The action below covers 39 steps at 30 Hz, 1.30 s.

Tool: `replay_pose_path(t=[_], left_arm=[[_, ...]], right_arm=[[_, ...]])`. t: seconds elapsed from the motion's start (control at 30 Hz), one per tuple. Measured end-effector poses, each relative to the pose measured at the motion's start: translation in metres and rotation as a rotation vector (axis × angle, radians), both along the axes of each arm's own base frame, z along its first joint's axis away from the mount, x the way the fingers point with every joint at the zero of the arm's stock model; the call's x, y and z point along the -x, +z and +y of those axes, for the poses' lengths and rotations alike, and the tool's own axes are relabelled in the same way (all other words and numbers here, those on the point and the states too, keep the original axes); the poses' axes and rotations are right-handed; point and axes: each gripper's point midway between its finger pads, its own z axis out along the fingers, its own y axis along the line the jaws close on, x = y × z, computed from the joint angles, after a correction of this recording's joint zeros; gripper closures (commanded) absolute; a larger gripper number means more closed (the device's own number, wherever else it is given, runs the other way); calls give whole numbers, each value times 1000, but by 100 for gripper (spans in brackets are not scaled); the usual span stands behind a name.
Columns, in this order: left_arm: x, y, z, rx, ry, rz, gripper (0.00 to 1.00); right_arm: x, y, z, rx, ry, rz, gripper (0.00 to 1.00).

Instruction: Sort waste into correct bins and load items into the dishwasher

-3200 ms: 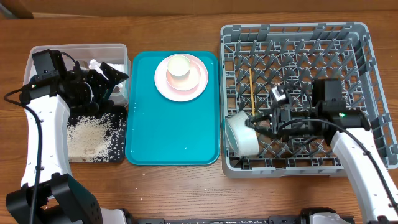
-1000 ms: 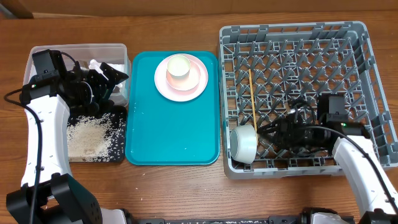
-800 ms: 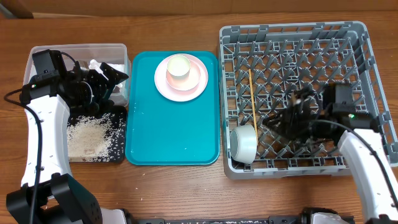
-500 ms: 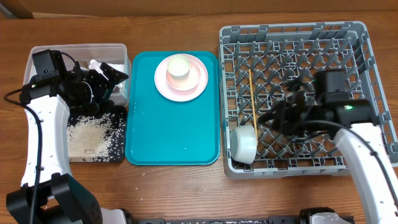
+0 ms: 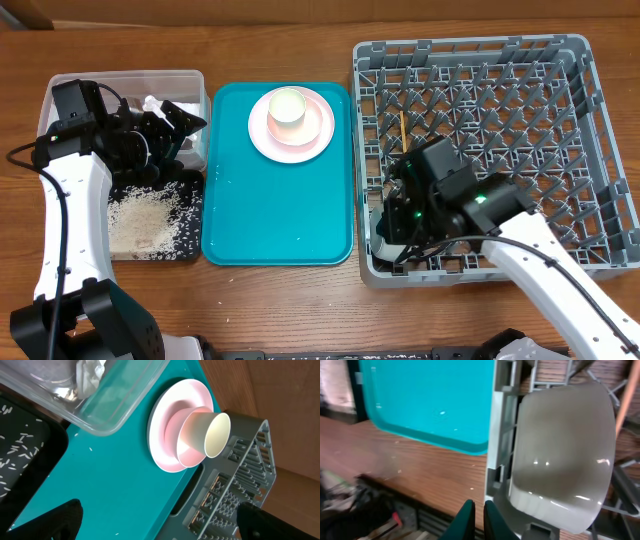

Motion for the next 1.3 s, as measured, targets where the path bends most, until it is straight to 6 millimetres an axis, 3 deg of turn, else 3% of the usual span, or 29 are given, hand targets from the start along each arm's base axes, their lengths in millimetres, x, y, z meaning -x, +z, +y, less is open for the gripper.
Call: replay_pose_path(t=[0.47,0.67,1.03,1.3], left_arm=[[0,0,0,0,0,1,0],[0,0,0,0,0,0,0],[0,0,0,0,0,0,0],[0,0,0,0,0,0,0]], right_arm=[[-6,-30,-8,173,-91,31,91],[-8,-35,-9,189,-100,37,91],[1,-42,-65,473,-209,38,91],[-4,-41,-78,535,-255,5,91]])
